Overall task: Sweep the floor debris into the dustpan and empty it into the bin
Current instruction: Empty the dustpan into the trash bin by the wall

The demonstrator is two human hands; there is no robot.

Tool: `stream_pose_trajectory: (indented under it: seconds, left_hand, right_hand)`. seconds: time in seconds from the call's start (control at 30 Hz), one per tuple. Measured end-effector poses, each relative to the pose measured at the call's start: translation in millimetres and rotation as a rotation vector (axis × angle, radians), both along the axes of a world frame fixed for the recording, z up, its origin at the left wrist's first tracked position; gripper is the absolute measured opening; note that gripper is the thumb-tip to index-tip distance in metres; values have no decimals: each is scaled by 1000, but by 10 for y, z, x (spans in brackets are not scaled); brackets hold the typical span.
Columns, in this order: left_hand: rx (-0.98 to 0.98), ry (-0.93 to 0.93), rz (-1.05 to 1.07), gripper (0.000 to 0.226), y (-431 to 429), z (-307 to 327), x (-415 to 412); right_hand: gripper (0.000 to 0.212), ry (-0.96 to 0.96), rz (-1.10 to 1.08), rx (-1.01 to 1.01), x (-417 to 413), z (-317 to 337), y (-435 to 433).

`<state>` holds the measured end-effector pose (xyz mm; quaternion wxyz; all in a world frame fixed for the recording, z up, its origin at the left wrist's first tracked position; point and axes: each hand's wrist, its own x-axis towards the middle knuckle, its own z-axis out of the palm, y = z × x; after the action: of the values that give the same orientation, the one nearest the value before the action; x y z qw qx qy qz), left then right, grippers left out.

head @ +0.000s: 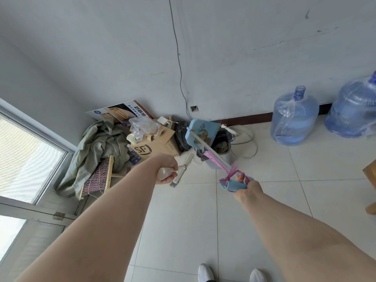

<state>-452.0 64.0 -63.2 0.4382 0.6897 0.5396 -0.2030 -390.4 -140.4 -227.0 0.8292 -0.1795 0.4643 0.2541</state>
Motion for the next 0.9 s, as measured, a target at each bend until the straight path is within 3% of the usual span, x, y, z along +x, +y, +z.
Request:
stream_pose_trajectory:
  seconds: [0.4,0.9]
  left_hand:
    - [-15,20,-24,6,-89,32,-62]
    - [-16,20,-36,5,-156,65,-152]
  right_hand:
    - [39,34,-13,148,-213,355,-89]
    - [34,159,-82,71,-282,419,-255]
